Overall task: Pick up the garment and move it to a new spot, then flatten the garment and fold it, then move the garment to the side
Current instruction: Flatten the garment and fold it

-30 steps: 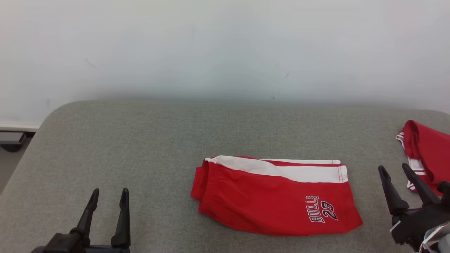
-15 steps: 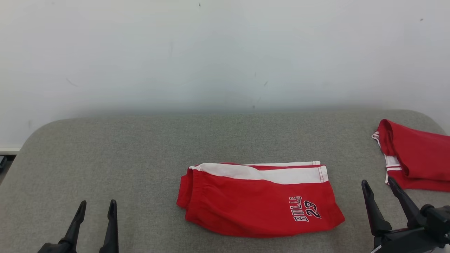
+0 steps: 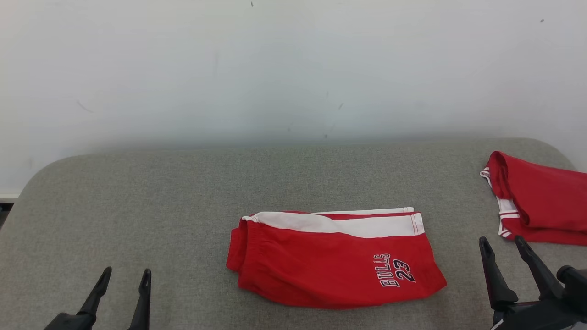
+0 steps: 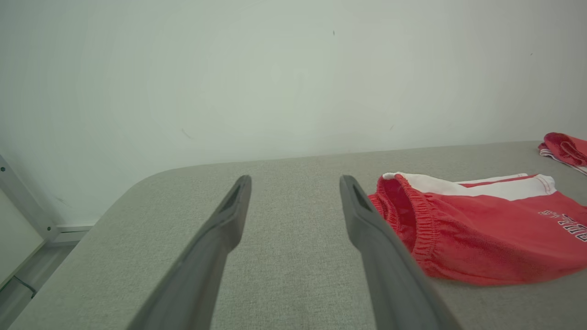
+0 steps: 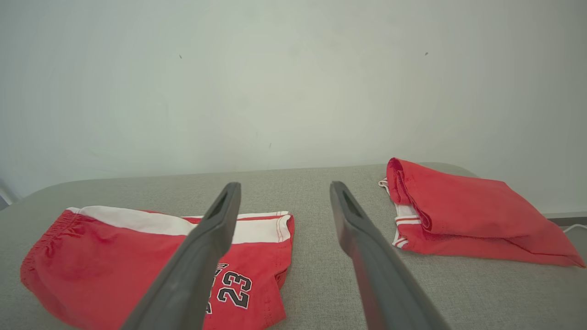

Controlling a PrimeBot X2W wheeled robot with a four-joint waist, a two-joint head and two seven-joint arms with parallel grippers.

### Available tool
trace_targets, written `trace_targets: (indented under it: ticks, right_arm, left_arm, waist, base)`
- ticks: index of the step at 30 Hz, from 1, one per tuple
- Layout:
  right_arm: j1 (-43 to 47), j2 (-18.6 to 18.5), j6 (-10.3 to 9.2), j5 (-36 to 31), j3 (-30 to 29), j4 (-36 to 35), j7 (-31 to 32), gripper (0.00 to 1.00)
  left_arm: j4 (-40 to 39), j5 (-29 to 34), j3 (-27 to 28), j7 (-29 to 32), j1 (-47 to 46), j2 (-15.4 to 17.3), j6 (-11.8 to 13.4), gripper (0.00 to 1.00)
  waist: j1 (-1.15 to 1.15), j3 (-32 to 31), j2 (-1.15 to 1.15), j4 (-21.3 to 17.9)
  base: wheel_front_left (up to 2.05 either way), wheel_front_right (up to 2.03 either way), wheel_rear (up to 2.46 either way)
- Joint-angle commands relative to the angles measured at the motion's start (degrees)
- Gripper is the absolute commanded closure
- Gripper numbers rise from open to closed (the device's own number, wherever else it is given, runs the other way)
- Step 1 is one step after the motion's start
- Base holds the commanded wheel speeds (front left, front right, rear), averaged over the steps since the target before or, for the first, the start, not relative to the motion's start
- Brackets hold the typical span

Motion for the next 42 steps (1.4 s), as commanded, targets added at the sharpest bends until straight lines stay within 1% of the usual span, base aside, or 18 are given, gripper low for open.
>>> trace_targets:
  ticks: [1,3,5,10,18,26,31,32,35,41,42]
  right_arm:
    - [0.13,0.4,-0.05,-0.48,-0.56,-0.69,0.44,0.0]
    - [0.54,0.86,-0.05,-0.9,-0.94,-1.14,1.99,0.0]
    - [0.6,1.29,-0.05,-1.22,-1.26,-1.84,2.75,0.0]
    - [0.96,1.92,-0.05,-1.57,-1.41,-3.01,4.4,0.0]
    - [0.67,2.46,-0.05,-1.94,-1.66,-3.81,5.76,0.0]
    - [-0.88,2.22,-0.05,-0.99,-1.23,-0.42,7.76,0.0]
    - [-4.59,1.91,-0.05,-0.95,0.11,6.59,7.79,0.0]
    - [-6.38,1.27,-0.05,-0.79,0.65,10.26,7.78,0.0]
    - [-9.81,0.89,-0.04,-0.11,1.24,15.93,7.16,0.0]
    - [-16.69,-1.71,-0.05,0.44,4.07,28.81,5.71,0.0]
    - [-18.02,-1.7,-0.05,1.19,4.21,30.89,5.28,0.0]
  left_arm:
    - [-0.54,0.3,0.23,0.5,0.72,0.48,0.28,0.0]
    - [-0.91,0.73,0.1,1.51,1.05,1.29,0.33,0.0]
    - [-1.62,0.23,0.19,2.14,1.04,1.32,0.33,0.0]
    - [-3.25,-0.35,0.88,3.52,1.57,1.72,1.26,0.0]
    - [-4.29,-1.48,1.79,3.31,2.25,1.58,2.31,0.0]
    - [-4.58,-2.3,1.4,2.38,1.64,0.95,2.31,0.0]
    - [-3.92,-2.54,0.83,1.92,0.7,0.54,2.29,0.0]
    - [-3.67,-2.44,0.38,1.87,0.25,0.46,2.2,0.0]
    - [-3.41,-2.3,0.29,1.76,0.01,0.52,2.42,0.0]
    - [-3.03,-2.52,-0.32,1.43,-0.44,0.36,2.29,0.0]
    - [-3.01,-2.56,-0.46,1.43,-0.48,0.28,2.31,0.0]
  waist:
    - [0.0,0.12,0.0,0.07]
    - [0.0,0.21,0.0,0.16]
    - [0.0,0.27,0.0,0.24]
    - [0.0,0.22,0.0,0.35]
    - [0.0,0.25,0.0,0.16]
    - [0.0,0.87,0.0,0.61]
    - [0.0,1.44,0.0,1.52]
    - [0.0,1.53,0.0,2.16]
    - [0.0,1.7,0.0,2.87]
    - [0.0,2.34,0.0,4.18]
    - [0.0,2.5,0.0,4.36]
  base:
    - [0.0,0.0,0.0]
    - [0.0,0.0,0.0]
    - [0.0,0.0,0.0]
    - [0.0,0.0,0.0]
    - [0.0,0.0,0.0]
    - [0.0,0.0,0.0]
    - [0.0,0.0,0.0]
    - [0.0,0.0,0.0]
    - [0.0,0.0,0.0]
    - [0.0,0.0,0.0]
    - [0.0,0.0,0.0]
